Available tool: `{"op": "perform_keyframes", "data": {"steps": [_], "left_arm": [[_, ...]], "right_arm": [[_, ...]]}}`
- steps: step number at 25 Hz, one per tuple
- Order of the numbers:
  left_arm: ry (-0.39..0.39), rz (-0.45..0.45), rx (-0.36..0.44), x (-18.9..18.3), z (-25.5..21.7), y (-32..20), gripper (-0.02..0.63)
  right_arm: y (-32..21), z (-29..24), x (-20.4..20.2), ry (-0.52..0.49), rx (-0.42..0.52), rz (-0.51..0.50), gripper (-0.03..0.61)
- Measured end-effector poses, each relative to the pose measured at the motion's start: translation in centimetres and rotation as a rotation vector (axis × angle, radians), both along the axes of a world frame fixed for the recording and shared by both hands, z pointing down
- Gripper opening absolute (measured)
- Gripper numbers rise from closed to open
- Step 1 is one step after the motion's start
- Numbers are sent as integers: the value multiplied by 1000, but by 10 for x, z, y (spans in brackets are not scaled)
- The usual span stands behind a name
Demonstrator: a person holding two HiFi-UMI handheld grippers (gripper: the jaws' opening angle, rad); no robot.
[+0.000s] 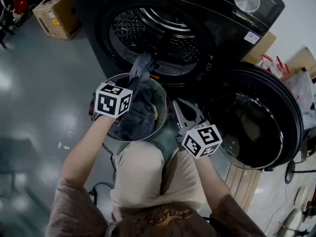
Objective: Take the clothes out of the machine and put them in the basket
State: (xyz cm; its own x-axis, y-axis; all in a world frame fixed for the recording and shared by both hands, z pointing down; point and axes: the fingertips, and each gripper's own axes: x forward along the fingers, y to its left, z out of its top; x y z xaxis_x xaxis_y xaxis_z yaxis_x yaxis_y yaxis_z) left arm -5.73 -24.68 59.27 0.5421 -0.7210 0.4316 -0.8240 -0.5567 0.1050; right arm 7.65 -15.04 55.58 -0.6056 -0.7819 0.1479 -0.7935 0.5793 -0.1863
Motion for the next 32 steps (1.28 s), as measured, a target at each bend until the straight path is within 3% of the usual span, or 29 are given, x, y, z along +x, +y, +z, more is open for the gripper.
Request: {"op": "perform_keyframes", "data": {"steps": [10, 20, 22, 26, 32], "left_arm": [[28, -32, 7, -39, -34, 99, 41], [21, -74, -13, -52, -34, 114, 49], [16, -74, -17, -50, -30, 109, 85], [20, -61, -67, -44, -14, 97, 233], [28, -25, -152, -41, -3, 78, 291]], "right_arm": [[-3, -1, -27, 1, 17, -82, -3], [0, -5, -42, -3, 12, -115, -3], [-1, -6, -42, -5, 9, -110, -3], [-6, -6, -44, 9, -9, -110, -3], [-29, -7, -52, 30, -61, -99, -3]]}}
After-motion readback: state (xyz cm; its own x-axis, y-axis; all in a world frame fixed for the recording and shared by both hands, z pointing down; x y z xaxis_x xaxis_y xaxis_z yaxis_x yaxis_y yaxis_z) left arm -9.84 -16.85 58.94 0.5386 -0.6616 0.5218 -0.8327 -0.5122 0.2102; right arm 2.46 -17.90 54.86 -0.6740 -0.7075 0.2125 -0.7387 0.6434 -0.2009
